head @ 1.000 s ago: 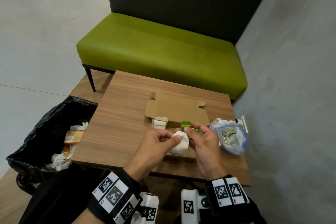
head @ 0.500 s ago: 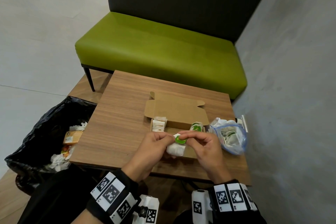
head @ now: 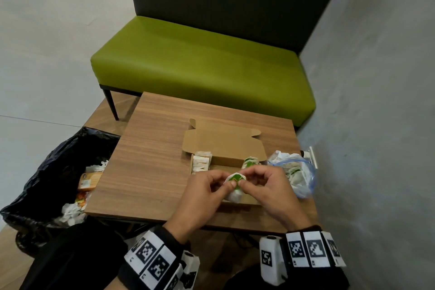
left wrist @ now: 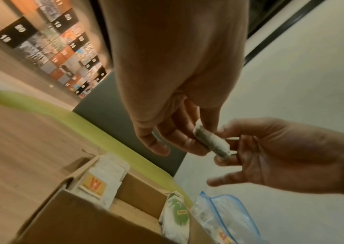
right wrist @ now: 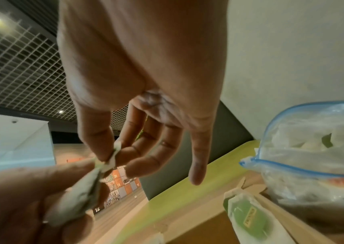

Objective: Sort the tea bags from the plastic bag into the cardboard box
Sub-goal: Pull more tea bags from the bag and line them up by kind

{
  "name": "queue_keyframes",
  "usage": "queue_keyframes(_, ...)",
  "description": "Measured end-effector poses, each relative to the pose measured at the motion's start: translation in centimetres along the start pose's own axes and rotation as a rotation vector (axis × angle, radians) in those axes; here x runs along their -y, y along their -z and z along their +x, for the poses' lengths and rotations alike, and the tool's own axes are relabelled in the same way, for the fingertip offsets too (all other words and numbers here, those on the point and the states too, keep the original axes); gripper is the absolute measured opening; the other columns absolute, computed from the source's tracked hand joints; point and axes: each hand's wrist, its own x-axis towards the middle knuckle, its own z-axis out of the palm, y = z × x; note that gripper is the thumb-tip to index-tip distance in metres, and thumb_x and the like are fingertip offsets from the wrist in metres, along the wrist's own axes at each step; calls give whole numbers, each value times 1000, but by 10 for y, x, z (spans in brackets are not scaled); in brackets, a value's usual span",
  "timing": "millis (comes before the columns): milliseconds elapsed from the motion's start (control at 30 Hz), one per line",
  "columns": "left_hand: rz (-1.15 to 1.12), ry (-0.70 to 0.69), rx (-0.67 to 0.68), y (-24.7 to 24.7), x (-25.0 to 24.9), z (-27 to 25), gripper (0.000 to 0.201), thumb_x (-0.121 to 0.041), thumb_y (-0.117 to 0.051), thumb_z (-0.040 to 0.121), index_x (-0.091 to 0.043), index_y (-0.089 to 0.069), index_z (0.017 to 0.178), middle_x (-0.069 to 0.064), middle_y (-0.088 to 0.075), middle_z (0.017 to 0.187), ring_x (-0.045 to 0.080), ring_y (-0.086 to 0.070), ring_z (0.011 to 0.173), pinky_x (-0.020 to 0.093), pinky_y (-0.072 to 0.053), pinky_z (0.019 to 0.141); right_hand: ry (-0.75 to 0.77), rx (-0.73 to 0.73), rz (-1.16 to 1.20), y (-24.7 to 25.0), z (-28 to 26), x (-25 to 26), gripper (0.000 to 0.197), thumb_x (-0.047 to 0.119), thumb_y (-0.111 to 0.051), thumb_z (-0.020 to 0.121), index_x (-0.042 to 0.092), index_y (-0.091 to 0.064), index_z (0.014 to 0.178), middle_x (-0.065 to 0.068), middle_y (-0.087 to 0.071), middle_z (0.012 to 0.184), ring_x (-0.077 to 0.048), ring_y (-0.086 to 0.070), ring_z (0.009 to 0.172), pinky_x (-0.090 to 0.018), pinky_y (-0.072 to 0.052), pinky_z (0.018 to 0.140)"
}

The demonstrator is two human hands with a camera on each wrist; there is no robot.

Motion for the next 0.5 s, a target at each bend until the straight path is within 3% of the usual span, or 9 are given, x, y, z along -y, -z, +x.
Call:
queue_keyframes(100, 113, -9, 12, -4, 3, 2, 14, -29, -70, 89, -28, -72, 103, -9, -74, 86, 4, -68, 81, 31, -58, 74, 19, -24, -33, 7, 0, 2, 15, 5, -77, 81, 19, -77, 86, -2, -75, 82, -18, -67, 75, -33, -56, 72)
queue_keyframes(200, 202, -14, -11, -11, 6, 4, 8, -31, -72, 88, -28, -72, 95, -8, -72, 76, 1, -65, 71, 25, -53, 63, 23, 4, -185, 13, 2, 0, 16, 8, -78, 80, 23, -76, 85, 3, -73, 80, -19, -64, 72, -33, -56, 69)
queue_keyframes(267, 240, -6, -30, -16, 8, 7, 11, -34, -72, 87, -29, -72, 97, -9, -71, 76, 1, -64, 70, 25, -52, 63, 14, 13, -266, 18, 6, -3, 13, 12, -79, 80, 24, -77, 85, 6, -72, 79, -17, -63, 68, -35, -55, 67)
queue_keyframes(333, 280, 31, -37, -18, 11, 10, 26, -38, -73, 86, -29, -68, 110, -12, -72, 90, -1, -65, 74, 24, -55, 68, -9, 2, -342, 25, 10, -6, 12, 14, -79, 80, 26, -77, 84, 13, -71, 75, -9, -59, 63, -34, -55, 65)
queue_keyframes(400, 344, 90, -11, -19, 14, 11, 44, -40, -72, 86, -30, -58, 126, -16, -66, 108, -2, -63, 77, 16, -52, 68, -24, -42, -478, 32, 15, -10, 11, 19, -78, 81, 29, -77, 86, 16, -71, 75, -6, -59, 64, -36, -56, 67)
queue_keyframes(500, 430, 173, 85, -20, 17, 7, 57, -40, -69, 88, -31, -46, 139, -17, -58, 125, 0, -61, 85, 17, -52, 77, -40, -129, -686, 39, 25, -14, 12, 25, -74, 85, 30, -78, 95, 13, -74, 90, -7, -62, 77, -34, -54, 75)
